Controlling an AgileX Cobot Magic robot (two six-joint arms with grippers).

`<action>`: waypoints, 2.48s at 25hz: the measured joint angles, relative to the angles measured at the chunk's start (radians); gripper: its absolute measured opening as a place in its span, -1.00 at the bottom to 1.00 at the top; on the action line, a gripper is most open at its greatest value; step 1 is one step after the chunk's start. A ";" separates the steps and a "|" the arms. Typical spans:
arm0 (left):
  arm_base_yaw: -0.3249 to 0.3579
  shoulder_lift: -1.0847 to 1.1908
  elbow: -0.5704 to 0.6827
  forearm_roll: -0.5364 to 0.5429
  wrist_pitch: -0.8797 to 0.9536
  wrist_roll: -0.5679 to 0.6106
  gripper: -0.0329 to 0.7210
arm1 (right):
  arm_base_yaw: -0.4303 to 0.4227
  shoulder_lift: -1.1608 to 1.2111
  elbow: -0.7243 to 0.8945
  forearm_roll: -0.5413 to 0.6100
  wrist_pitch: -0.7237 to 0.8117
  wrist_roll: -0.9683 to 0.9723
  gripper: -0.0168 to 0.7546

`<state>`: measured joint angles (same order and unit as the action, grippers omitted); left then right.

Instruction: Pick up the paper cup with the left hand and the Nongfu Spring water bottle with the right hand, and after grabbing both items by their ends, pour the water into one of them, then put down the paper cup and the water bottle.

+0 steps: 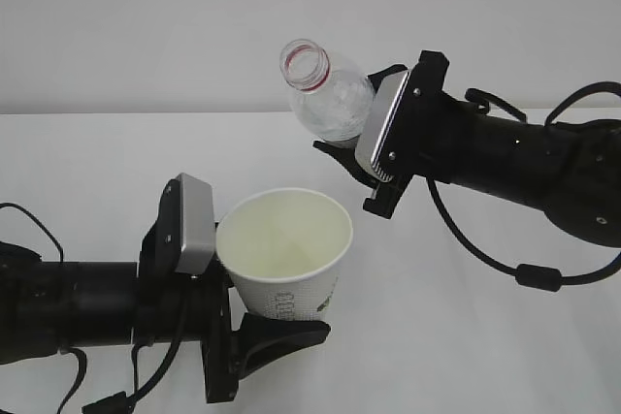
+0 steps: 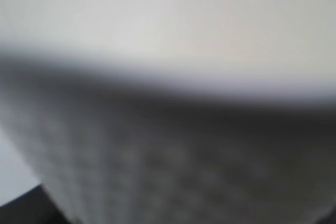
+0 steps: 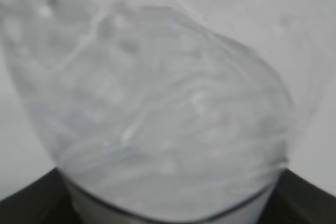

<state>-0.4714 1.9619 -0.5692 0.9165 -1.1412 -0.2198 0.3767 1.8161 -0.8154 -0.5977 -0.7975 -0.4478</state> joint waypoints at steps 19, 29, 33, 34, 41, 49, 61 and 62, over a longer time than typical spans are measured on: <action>0.000 0.000 0.000 -0.014 0.000 0.009 0.47 | 0.000 0.000 0.000 0.059 -0.002 -0.203 0.40; 0.000 0.000 0.000 -0.041 0.000 0.037 0.47 | 0.000 0.000 0.000 0.100 -0.002 -0.285 0.40; 0.000 0.000 0.000 -0.079 0.000 0.039 0.46 | 0.000 0.000 0.000 0.131 -0.004 -0.317 0.40; 0.000 0.000 0.000 -0.084 0.000 0.040 0.46 | 0.000 0.000 0.000 0.139 -0.007 -0.323 0.40; 0.000 0.000 0.000 -0.145 0.000 0.046 0.46 | 0.000 0.000 0.000 0.175 -0.051 -0.361 0.40; 0.000 0.000 0.000 -0.183 0.000 0.052 0.46 | 0.000 0.000 0.000 0.201 -0.066 -0.398 0.40; 0.000 0.000 0.000 -0.209 0.000 0.054 0.46 | 0.000 0.000 0.000 0.277 -0.079 -0.511 0.40; 0.000 0.000 0.000 -0.209 0.000 0.054 0.46 | 0.000 0.000 0.000 0.279 -0.079 -0.518 0.40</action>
<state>-0.4714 1.9619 -0.5692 0.7079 -1.1412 -0.1656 0.3767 1.8161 -0.8154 -0.3183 -0.8765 -0.9658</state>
